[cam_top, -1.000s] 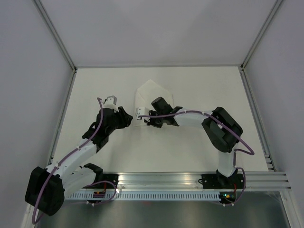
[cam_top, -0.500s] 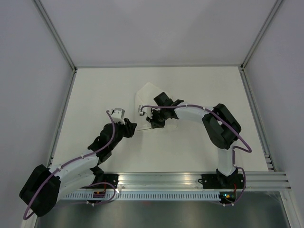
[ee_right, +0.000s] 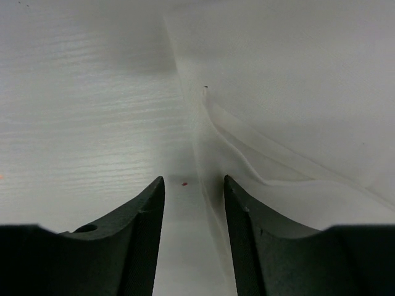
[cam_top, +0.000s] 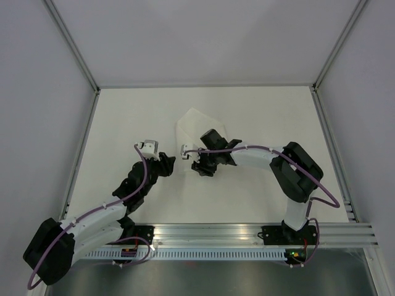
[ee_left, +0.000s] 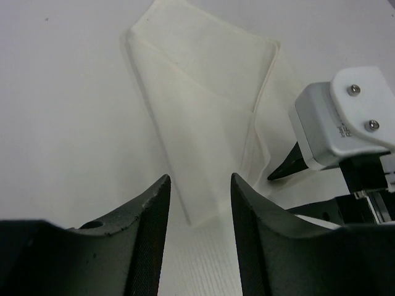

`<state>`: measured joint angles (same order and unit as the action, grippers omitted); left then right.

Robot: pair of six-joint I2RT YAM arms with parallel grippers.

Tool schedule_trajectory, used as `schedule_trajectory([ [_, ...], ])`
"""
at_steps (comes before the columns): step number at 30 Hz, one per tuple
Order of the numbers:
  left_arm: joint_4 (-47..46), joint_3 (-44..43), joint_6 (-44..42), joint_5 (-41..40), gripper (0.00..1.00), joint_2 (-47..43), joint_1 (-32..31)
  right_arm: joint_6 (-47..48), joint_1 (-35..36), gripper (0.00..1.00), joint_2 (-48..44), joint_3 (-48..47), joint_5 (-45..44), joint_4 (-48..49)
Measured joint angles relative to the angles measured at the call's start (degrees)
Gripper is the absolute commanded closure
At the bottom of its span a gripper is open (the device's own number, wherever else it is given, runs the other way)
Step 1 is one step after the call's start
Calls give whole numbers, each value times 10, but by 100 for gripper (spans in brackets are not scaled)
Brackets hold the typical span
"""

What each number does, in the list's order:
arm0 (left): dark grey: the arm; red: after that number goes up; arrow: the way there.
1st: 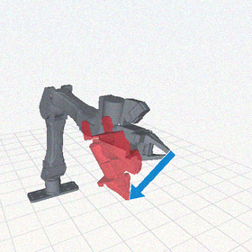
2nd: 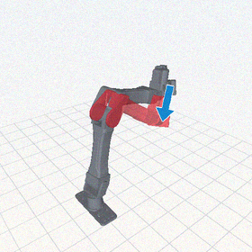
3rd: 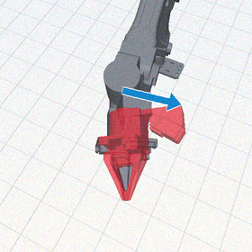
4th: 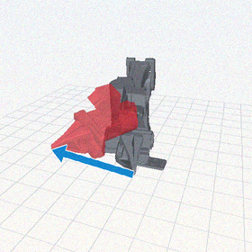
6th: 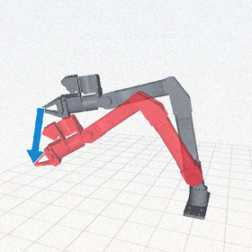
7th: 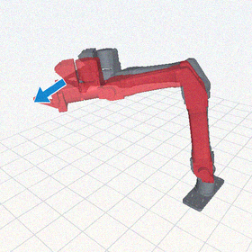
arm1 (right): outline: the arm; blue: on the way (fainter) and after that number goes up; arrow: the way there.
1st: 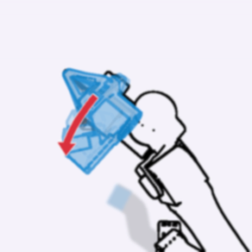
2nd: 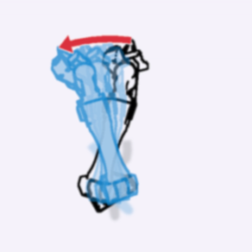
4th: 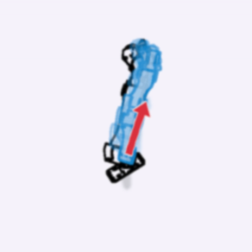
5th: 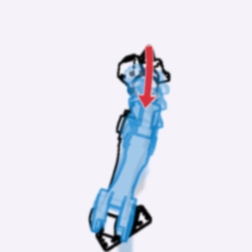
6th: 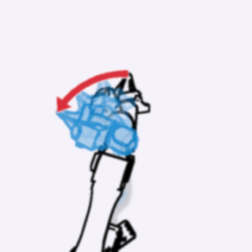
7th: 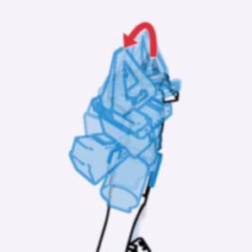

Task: Fold the napkin, place the utensils inside, and roll it up
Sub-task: Roll the napkin with the utensil

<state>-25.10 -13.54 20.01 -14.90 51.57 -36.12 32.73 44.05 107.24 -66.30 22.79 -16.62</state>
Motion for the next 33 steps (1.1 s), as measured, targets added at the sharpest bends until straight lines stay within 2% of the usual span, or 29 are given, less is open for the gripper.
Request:
schedule_trajectory([
  [9, 10, 0, 0, -24, 49, -30, 0, 12, 34, 45, -58, 86, -96, 67],
  [20, 13, 0, 0, -47, 46, -39, 0, 50, 41, 43, -126, 127, -127, 108],
  [33, 12, 0, 0, -60, 45, -39, 0, 111, 52, 43, -139, 236, -184, 223],
])
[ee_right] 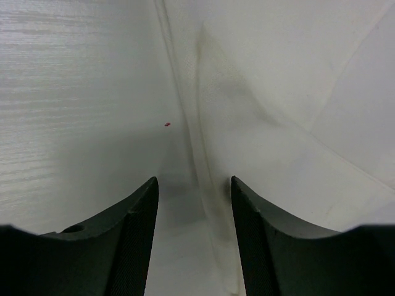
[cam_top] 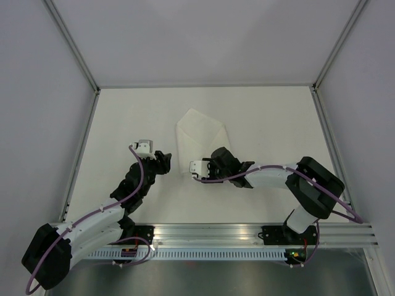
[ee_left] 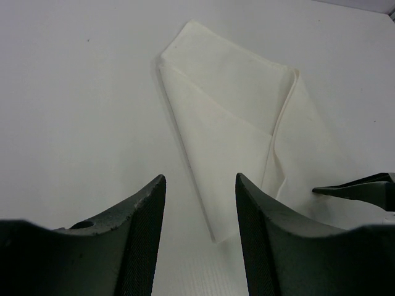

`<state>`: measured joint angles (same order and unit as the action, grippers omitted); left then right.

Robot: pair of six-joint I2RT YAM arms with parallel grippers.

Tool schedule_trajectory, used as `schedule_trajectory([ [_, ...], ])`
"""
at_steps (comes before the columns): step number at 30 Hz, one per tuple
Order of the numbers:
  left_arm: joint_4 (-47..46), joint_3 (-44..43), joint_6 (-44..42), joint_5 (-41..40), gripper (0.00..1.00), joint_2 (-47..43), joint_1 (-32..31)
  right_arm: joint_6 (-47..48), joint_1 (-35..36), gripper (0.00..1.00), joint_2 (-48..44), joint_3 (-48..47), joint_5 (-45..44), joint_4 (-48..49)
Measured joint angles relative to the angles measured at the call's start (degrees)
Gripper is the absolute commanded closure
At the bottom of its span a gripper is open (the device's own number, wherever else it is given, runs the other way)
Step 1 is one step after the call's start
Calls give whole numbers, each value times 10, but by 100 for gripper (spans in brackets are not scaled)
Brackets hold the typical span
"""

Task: Fold the napkin, place the utensils inside, and roll it up
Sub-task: Roll the napkin with the utensil

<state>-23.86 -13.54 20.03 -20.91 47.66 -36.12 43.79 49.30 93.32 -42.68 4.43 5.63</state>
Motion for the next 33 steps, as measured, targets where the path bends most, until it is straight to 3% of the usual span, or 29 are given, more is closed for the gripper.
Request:
schedule_trajectory([
  [14, -1, 0, 0, -3, 45, 0, 0, 35, 41, 47, 37, 13, -59, 101],
  [24, -1, 0, 0, -15, 45, -4, 0, 45, 42, 51, 77, -21, -78, 118],
  [33, 1, 0, 0, -22, 44, -34, 0, 47, 53, 64, 102, -43, -84, 120],
])
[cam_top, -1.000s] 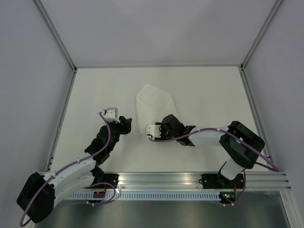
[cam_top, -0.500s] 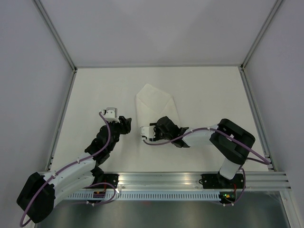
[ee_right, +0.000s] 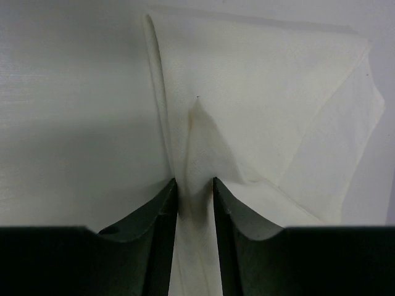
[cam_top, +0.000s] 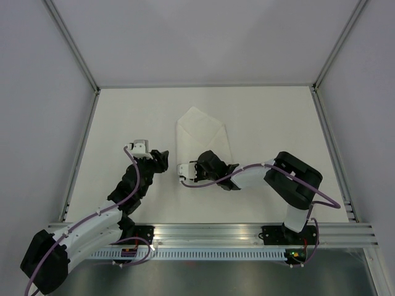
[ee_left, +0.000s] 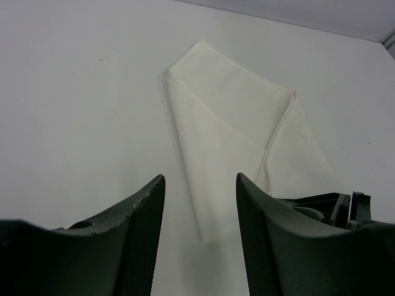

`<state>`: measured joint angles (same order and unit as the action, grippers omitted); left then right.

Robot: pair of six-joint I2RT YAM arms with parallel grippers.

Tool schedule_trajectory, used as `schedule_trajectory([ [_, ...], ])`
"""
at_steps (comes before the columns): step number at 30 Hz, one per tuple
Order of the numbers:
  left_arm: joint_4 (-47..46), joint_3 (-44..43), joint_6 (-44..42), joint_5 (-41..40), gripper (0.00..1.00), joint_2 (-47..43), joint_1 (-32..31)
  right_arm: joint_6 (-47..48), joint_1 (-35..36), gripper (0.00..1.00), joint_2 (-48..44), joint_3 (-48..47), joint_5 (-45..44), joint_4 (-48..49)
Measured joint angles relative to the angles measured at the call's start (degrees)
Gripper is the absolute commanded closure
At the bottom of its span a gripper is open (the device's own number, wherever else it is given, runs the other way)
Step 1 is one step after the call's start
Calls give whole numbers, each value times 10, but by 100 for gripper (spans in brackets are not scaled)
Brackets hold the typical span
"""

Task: Fold the napkin, place the utensils inside, and roll it up
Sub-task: Roll the napkin with the utensil

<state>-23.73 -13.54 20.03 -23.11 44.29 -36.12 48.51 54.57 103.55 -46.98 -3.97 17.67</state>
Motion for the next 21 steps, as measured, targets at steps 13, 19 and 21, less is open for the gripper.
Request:
schedule_trajectory([
  [13, 39, -7, 0, -9, 45, -30, 0, -18, 5, 99, 26, -45, 7, -28],
  [19, 53, -17, 0, -9, 48, -45, 0, -40, -1, 100, 32, -77, 33, -73],
  [21, 57, -19, 0, -9, 52, -47, 0, -49, -6, 100, 33, -89, 47, -91],
])
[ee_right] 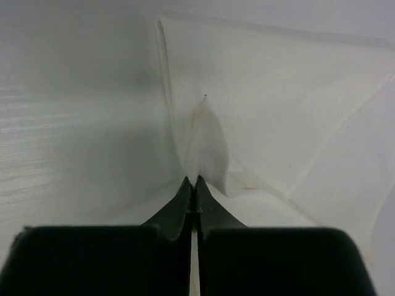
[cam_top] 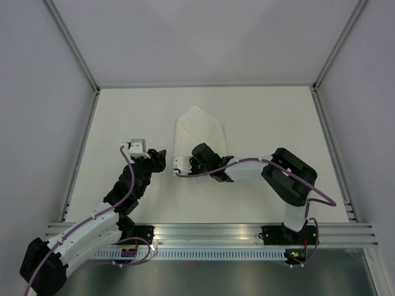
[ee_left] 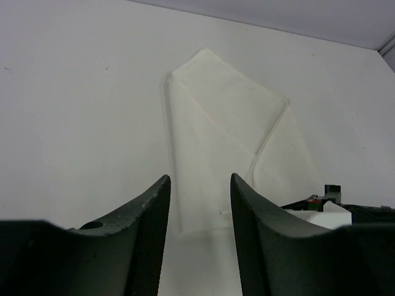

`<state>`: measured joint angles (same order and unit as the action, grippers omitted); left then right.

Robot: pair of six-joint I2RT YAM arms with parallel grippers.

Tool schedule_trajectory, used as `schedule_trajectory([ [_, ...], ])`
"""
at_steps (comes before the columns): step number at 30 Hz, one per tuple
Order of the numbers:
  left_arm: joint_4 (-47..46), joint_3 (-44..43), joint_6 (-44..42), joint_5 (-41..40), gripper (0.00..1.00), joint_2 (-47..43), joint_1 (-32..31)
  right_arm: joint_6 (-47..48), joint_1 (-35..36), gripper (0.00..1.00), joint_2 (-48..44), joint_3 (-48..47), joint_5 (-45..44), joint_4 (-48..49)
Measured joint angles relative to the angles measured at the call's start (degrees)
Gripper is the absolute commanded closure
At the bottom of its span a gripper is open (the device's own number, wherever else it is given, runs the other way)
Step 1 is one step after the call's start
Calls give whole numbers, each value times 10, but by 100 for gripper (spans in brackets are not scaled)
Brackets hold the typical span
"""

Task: Fold the napkin, place the utensils inside, and roll it up
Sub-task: Roll the napkin with the utensil

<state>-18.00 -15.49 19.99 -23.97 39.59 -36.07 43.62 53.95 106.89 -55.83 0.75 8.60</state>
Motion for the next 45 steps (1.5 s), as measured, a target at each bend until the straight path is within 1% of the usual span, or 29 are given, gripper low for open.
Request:
schedule_trajectory([
  [2, 5, -1, 0, 0, 55, -2, 0, -10, -9, 99, 1, -13, 21, -21],
  [3, 9, -1, -1, 0, 60, -3, 0, -15, -14, 99, 1, -19, 33, -32],
  [6, 13, -1, -6, 1, 64, -13, 0, -29, -27, 100, 2, -35, 63, -61],
  [14, -7, 4, -22, 8, 64, -33, 0, -54, -55, 100, 12, -81, 134, -144],
  [19, -58, 52, -48, 35, 62, -61, -4, -59, -69, 99, 17, -103, 168, -191],
  [24, -93, 83, -80, 63, 60, -76, -27, -61, -81, 99, 20, -120, 200, -235],
  [30, -115, 92, -111, 60, 59, -57, -66, -66, -88, 100, 21, -128, 219, -264],
  [32, -118, 92, -113, 50, 57, -46, -68, -70, -88, 88, 21, -128, 219, -266],
  [33, -118, 92, -113, 43, 56, -42, -68, -73, -88, 79, 20, -128, 219, -265],
  [35, -117, 92, -114, 31, 55, -39, -68, -78, -88, 69, 17, -124, 214, -263],
  [36, -117, 92, -114, 27, 54, -40, -68, -80, -87, 61, 13, -120, 210, -262],
  [39, -117, 92, -114, 11, 54, -48, -68, -83, -79, 50, -4, -100, 185, -261],
  [42, -115, 92, -114, 2, 54, -53, -68, -83, -68, 43, -22, -78, 154, -256],
  [45, -111, 92, -113, -1, 53, -56, -68, -83, -56, 39, -45, -46, 119, -237],
])
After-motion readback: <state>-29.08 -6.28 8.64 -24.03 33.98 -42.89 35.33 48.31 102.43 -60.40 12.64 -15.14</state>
